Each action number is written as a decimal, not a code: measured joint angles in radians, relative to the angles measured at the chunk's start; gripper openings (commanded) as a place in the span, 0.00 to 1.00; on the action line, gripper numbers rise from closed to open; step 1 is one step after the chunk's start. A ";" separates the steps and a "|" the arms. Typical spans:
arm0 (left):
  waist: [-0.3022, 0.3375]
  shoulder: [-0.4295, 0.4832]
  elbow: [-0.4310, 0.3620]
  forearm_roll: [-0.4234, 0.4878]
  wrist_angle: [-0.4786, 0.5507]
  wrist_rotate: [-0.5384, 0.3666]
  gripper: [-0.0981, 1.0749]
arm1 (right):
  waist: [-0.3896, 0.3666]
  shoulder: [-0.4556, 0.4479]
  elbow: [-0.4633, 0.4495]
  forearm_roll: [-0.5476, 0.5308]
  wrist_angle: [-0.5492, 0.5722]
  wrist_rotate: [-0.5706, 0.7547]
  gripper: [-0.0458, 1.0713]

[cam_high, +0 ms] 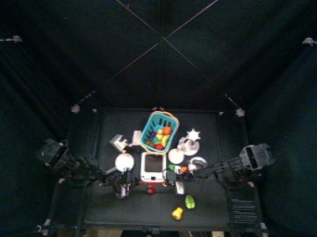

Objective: Grab red knife

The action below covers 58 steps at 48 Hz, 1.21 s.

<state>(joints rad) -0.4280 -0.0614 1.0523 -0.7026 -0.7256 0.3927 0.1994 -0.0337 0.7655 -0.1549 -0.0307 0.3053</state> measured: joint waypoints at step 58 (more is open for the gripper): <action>-0.002 0.040 -0.020 0.000 0.040 0.002 0.40 | 0.008 0.011 -0.015 -0.003 0.034 0.000 0.32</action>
<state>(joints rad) -0.4295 -0.0215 1.0324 -0.7026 -0.6857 0.3942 0.2071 -0.0230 0.7501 -0.1580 0.0031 0.3053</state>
